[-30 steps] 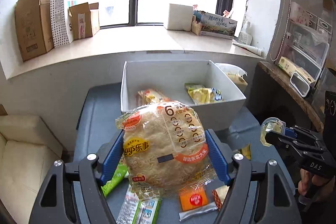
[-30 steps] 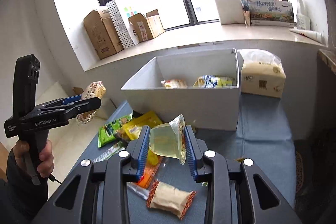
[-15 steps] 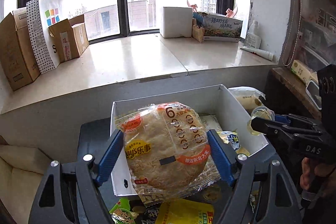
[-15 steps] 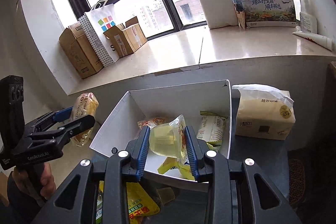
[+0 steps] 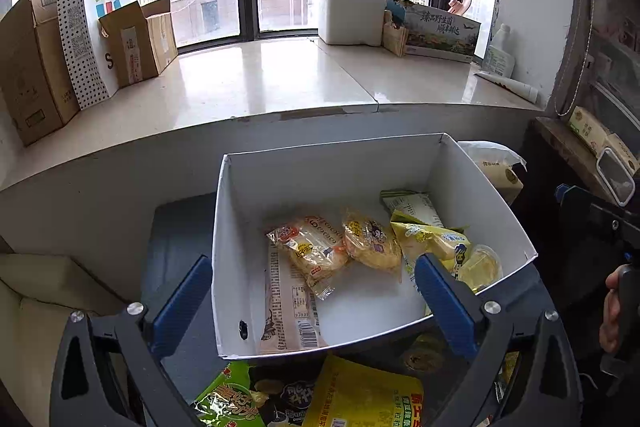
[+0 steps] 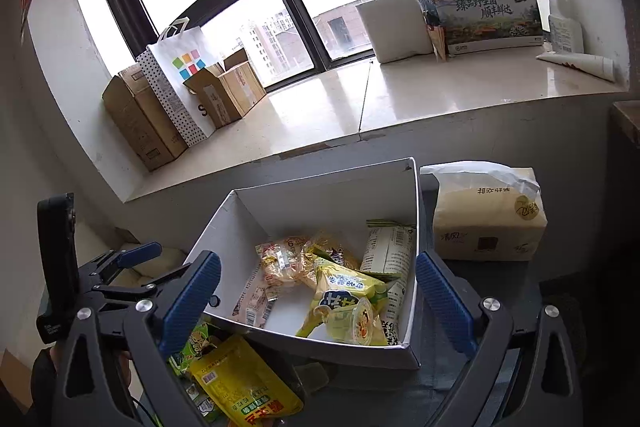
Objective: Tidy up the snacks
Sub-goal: 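Place the jelly cup and flatbread pack into the white box, open both tools, then grasp the olive-green snack bag with the right tool and lift it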
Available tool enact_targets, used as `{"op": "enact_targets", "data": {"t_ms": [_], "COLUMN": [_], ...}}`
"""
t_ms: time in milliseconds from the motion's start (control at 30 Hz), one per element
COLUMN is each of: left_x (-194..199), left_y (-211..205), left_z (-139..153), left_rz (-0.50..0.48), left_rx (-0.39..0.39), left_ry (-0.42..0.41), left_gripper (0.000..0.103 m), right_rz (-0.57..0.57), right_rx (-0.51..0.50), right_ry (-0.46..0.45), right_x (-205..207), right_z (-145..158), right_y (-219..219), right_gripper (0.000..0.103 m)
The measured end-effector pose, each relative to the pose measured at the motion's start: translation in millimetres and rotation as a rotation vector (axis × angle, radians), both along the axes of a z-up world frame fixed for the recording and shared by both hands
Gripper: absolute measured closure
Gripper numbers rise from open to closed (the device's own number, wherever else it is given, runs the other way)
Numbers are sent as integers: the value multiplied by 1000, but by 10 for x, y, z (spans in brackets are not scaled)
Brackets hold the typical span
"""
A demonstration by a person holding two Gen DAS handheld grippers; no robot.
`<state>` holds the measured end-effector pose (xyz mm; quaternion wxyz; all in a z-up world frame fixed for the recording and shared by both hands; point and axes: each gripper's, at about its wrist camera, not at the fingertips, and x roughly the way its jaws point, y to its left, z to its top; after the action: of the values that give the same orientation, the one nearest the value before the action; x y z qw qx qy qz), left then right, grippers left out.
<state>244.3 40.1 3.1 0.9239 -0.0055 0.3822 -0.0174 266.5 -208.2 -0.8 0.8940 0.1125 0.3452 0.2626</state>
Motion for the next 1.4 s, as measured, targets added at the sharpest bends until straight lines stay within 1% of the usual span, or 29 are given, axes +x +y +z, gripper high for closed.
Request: {"op": "enact_targets", "data": {"t_ms": [133,200,300,400,500,567,633,667,767,833,933,1033,1167,1300,1400], "left_x": [-220,-372,-662,-1014,-1373,-1586,-1762,-1842,-1997,-2074,-2164,-2223,-2280,-2346,-2372], "left_y": [-2,34,114,180,221,216,226,219,157,102,43,59,172,278,337], "left_z": [122,158,171,122,-14,-124,-235,-293,-438,-518,-621,-740,-915,-1009,-1088], "left_rz": [-17,-29,-40,-54,-64,-61,-33,-35,-29,-29,-35,-24,9,39,60], "left_rx": [18,12,-18,-60,-118,-142,-171,-188,-186,-171,-144,-129,-150,-156,-153], "left_ry": [-38,-50,-64,-76,-69,-58,-43,-35,-7,9,29,56,102,130,149], "left_gripper": [0,0,0,0,0,0,0,0,0,0,0,0,0,0,0], "right_rz": [2,9,4,2,-16,-17,-25,-28,-28,-40,-71,-73,-72,-70,-71], "right_rx": [19,20,8,4,-52,-95,-139,-162,-209,-225,-263,-259,-265,-261,-312], "right_ry": [1,-10,-27,-40,-47,-49,-25,-4,54,73,78,85,77,130,131], "right_x": [-122,-232,-450,-733,-1019,-1199,-1348,-1411,-1572,-1643,-1676,-1637,-1496,-1291,-1176], "right_z": [18,26,20,-54,-202,-347,-528,-627,-917,-1061,-1196,-1227,-1256,-1330,-1390], "right_y": [-72,-114,-191,-284,-326,-321,-302,-291,-279,-281,-293,-311,-296,-284,-226], "right_gripper": [3,3,0,0,0,0,0,0,0,0,0,0,0,0,0]}}
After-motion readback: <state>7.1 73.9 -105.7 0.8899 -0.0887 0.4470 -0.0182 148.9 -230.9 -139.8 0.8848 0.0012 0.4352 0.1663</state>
